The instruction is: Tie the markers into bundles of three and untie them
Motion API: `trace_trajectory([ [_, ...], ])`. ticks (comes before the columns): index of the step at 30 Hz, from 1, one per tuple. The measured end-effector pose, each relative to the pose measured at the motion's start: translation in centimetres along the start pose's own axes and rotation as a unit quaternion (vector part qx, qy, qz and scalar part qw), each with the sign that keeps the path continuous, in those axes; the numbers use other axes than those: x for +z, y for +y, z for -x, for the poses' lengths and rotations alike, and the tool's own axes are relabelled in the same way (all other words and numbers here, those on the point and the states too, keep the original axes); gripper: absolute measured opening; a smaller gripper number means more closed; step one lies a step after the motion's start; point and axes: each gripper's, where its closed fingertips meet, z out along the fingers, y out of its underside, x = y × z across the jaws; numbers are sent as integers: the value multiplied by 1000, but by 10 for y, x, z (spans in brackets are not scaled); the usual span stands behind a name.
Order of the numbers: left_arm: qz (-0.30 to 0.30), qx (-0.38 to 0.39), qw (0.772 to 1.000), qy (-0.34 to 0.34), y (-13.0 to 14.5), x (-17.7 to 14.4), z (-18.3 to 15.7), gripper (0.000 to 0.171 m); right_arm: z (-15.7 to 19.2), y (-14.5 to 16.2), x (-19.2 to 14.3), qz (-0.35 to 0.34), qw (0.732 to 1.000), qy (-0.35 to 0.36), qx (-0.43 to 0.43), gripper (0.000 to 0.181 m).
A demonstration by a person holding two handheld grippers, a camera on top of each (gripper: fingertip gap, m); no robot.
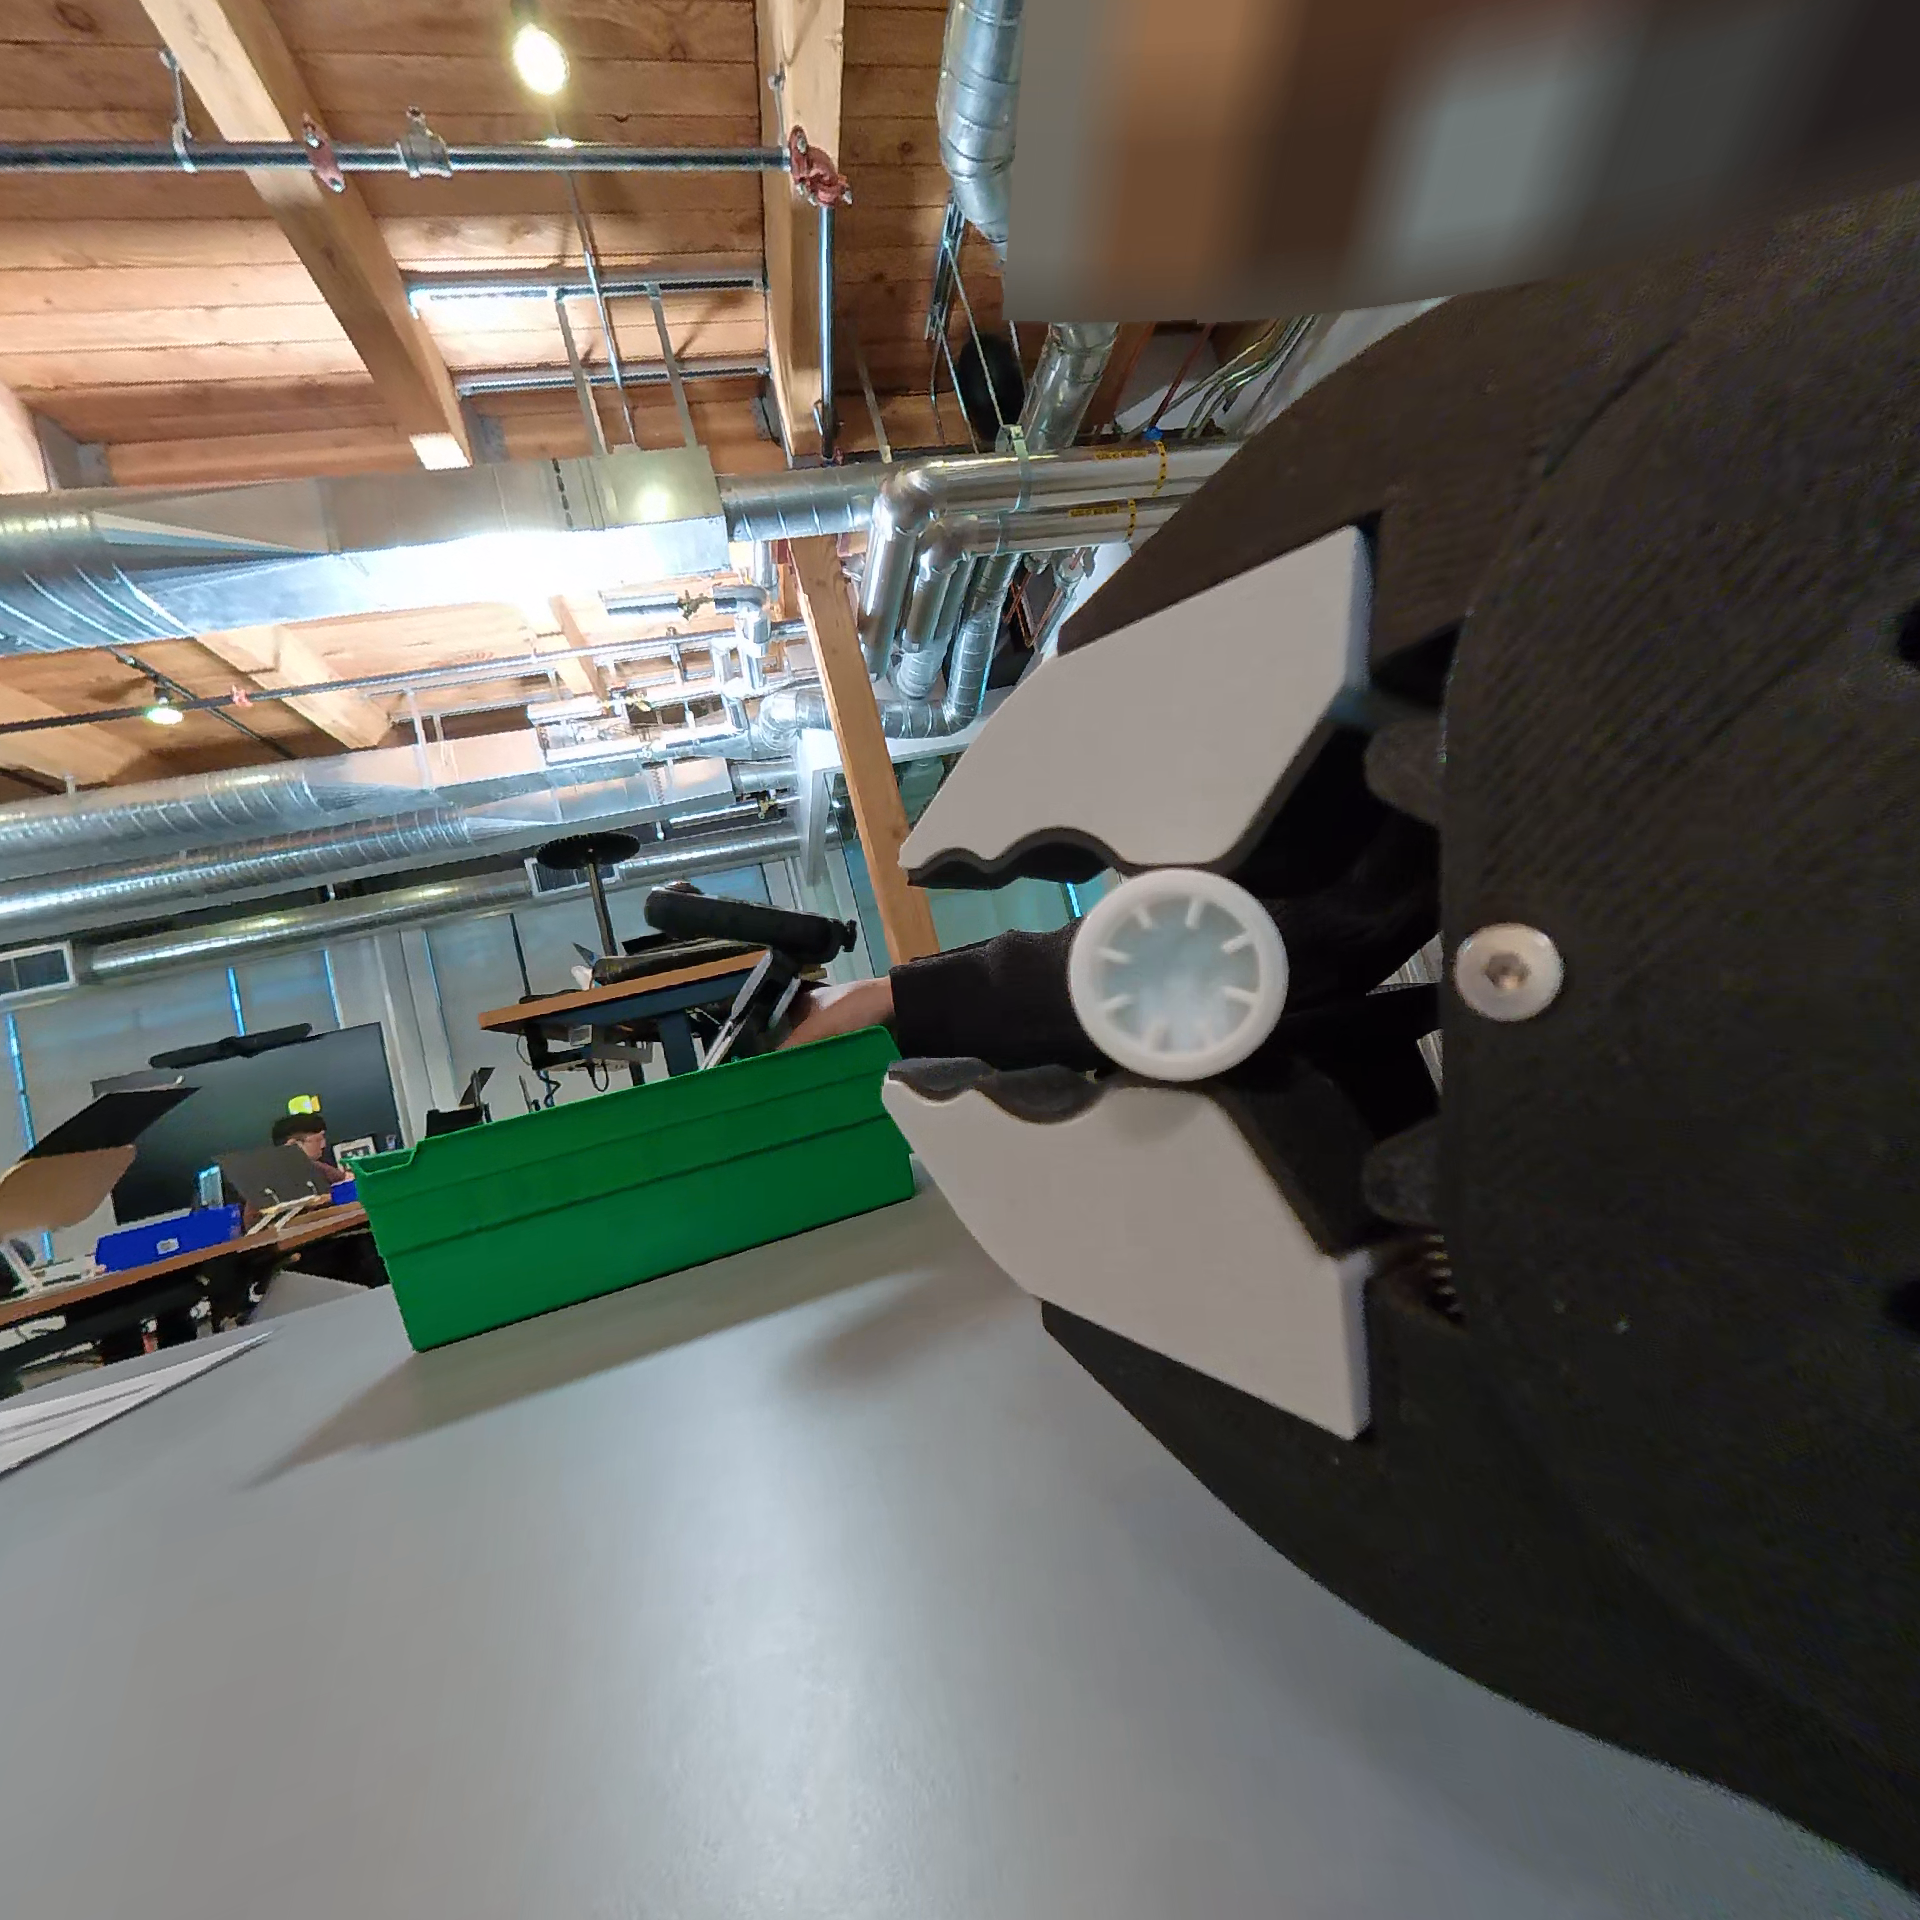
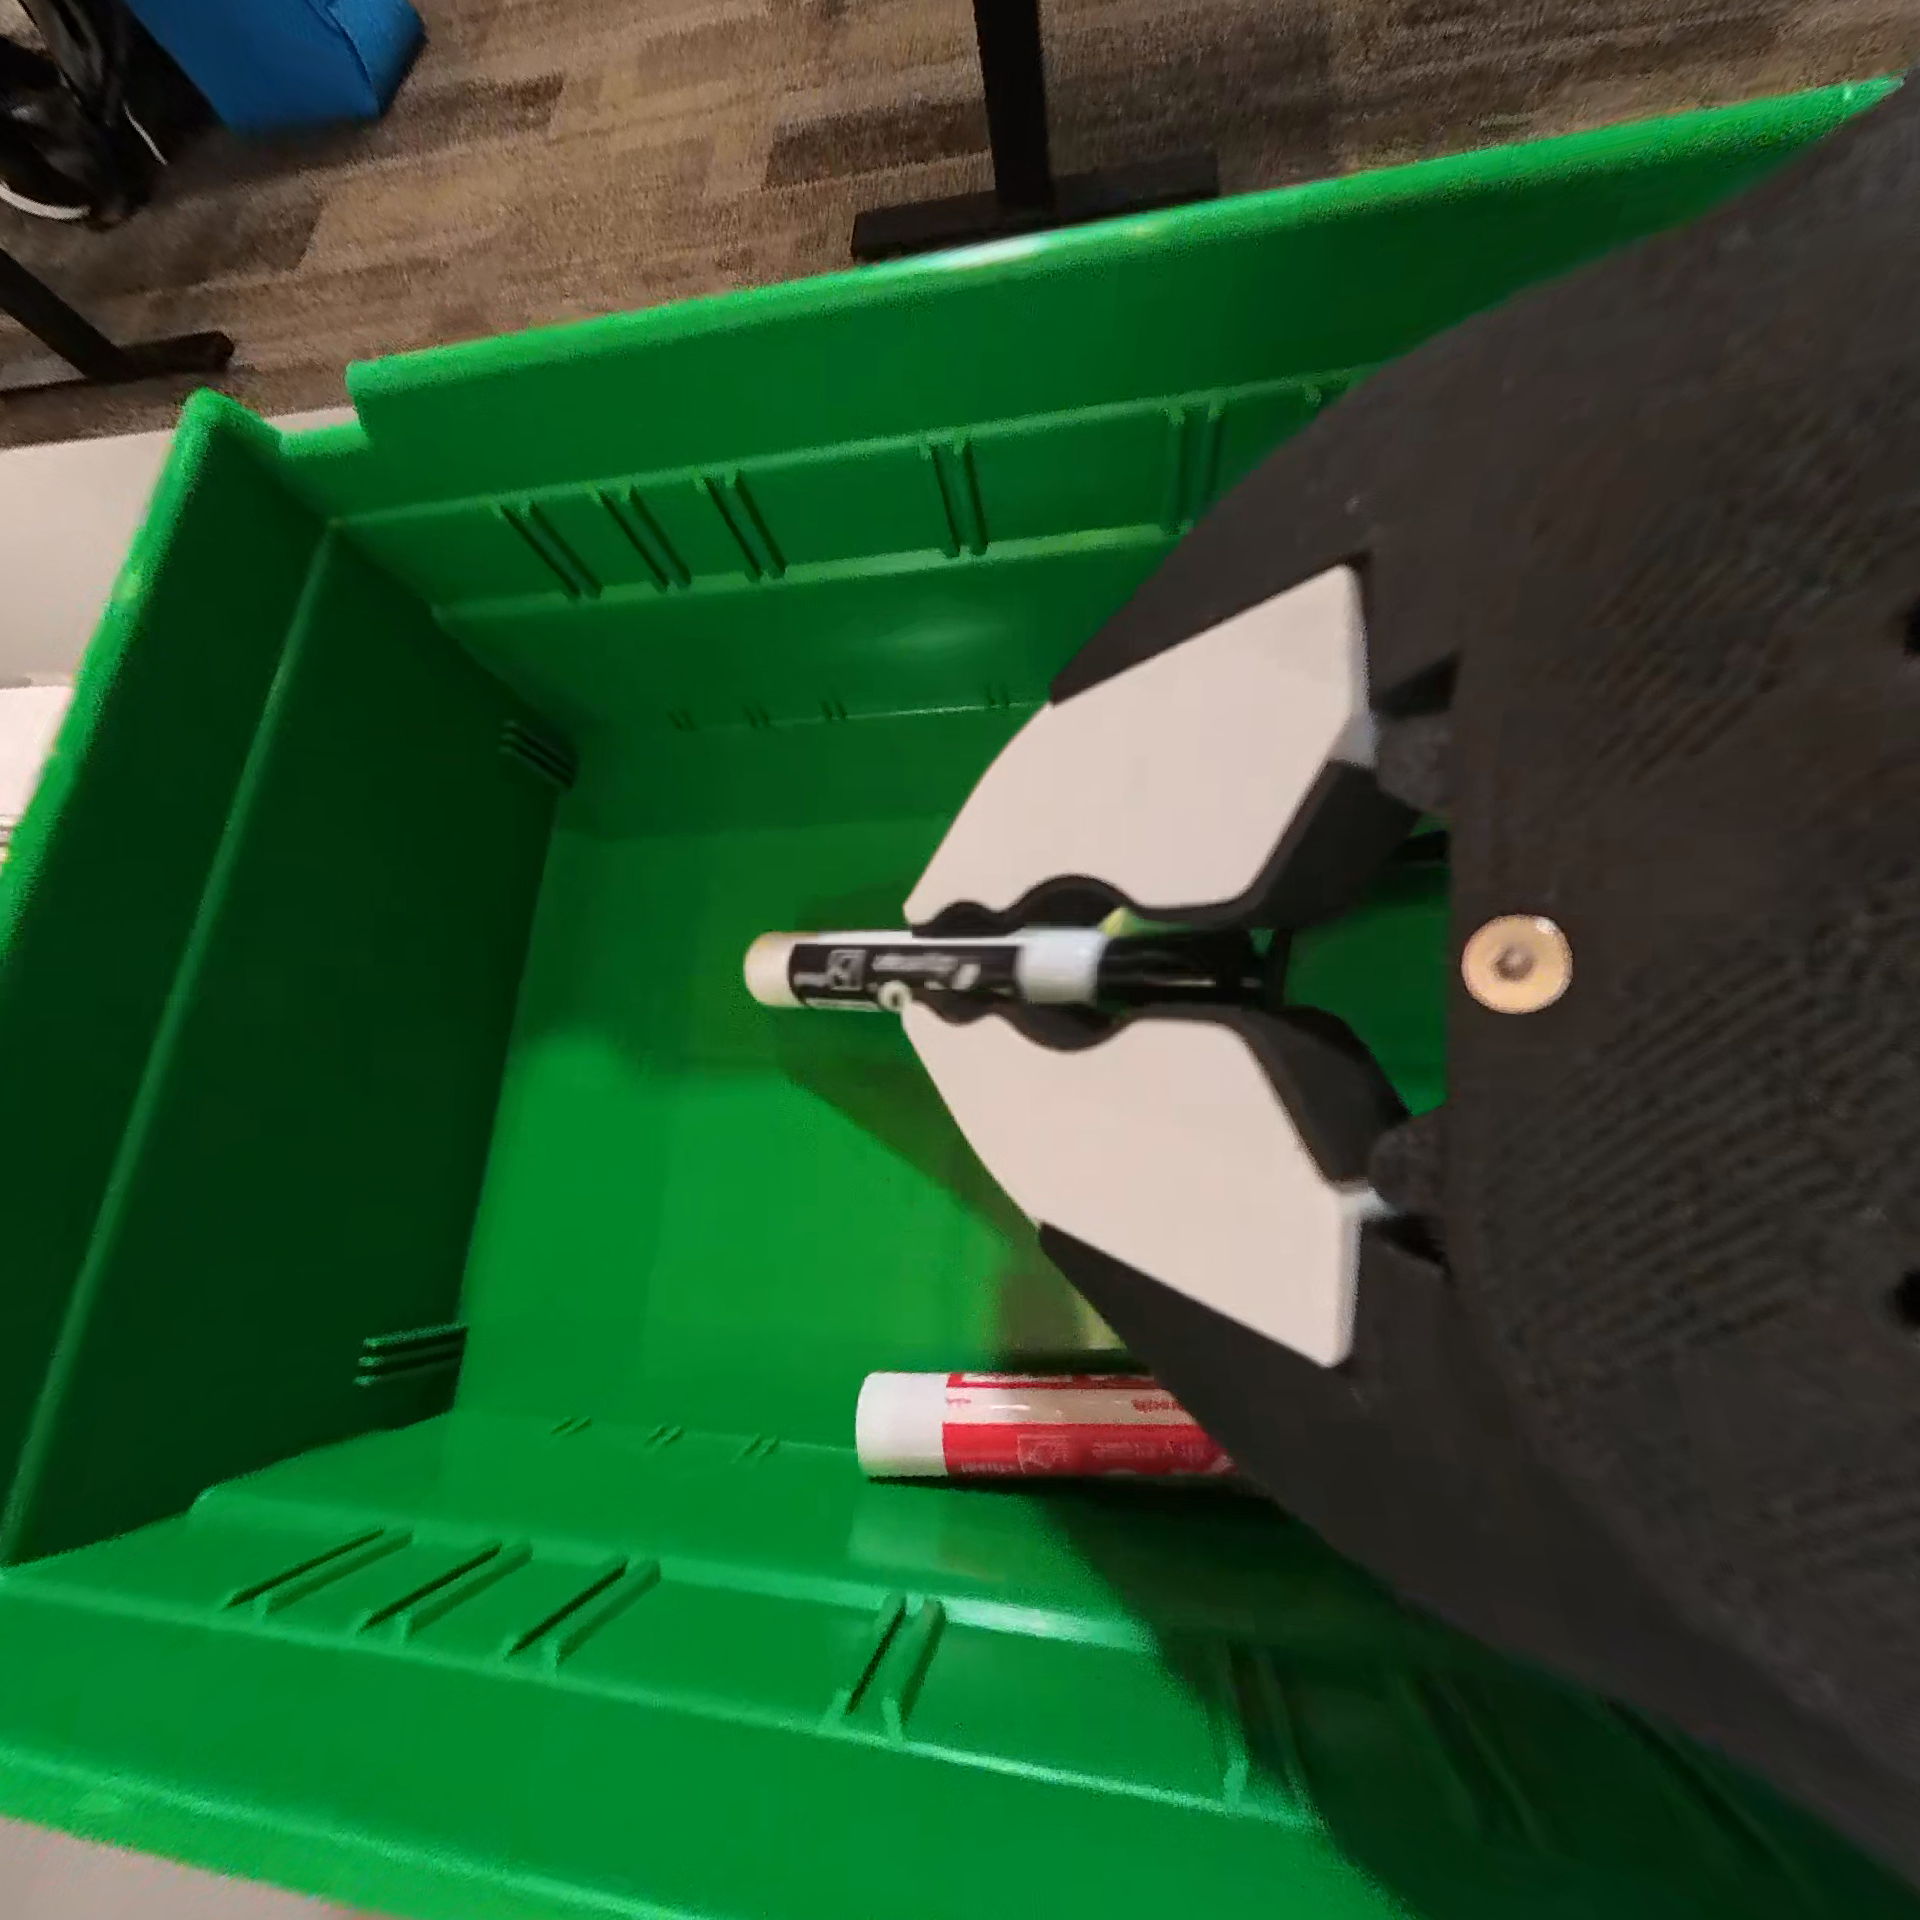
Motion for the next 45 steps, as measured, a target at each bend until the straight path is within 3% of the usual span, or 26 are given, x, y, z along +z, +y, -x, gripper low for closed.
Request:
trace_trajectory([
  [4, 0, -4, 1000, 1, 0, 0, 0, 33, 1, -11, -10, -21, 1000, -5, 10, 33],
  [7, 1, -1, 1000, 1, 1, 1, 0, 33, 10, -49, -45, -84, 996, -21, 2, 34],
  [10, 0, 2, 1000, 0, 1, 1, 0, 32, 64, -96, -102, -156, 982, -100, -43, 34],
  [13, -8, 9, 1000, 1, -2, 1, -1, 32, 164, -118, -155, -203, 946, -229, -106, 37],
  [17, -25, 21, 999, 0, -9, -4, -4, 33, 310, -86, -194, -217, 876, -405, -147, 31],
  [20, -32, 26, 999, -6, -12, -8, -3, 32, 376, -47, -201, -186, 840, -482, -163, 31],
  [25, -46, 30, 998, -23, -19, -11, 2, 32, 409, -25, -213, -178, 808, -527, -193, 38],
  [28, -47, 33, 998, -27, -19, -10, 3, 32, 424, -6, -210, -148, 800, -537, -221, 43],
  [29, -46, 34, 998, -26, -18, -9, 3, 33, 427, -1, -208, -142, 801, -533, -234, 36],
  [30, -43, 34, 998, -23, -17, -9, 2, 33, 427, 0, -205, -146, 807, -518, -245, 20],
  [34, -53, 43, 998, -16, -20, -10, -4, 37, 414, -18, -213, -186, 812, -488, -260, 19],
  [37, -89, 54, 994, -8, -32, -17, -10, 63, 374, -36, -189, -206, 846, -419, -258, 19],
  [41, -97, 60, 993, 12, -35, -19, -19, 66, 281, -73, -152, -231, 903, -322, -169, 19],
  [45, -64, 38, 997, 36, -23, -10, -21, 66, 147, -91, -128, -255, 948, -178, -72, 18],
])
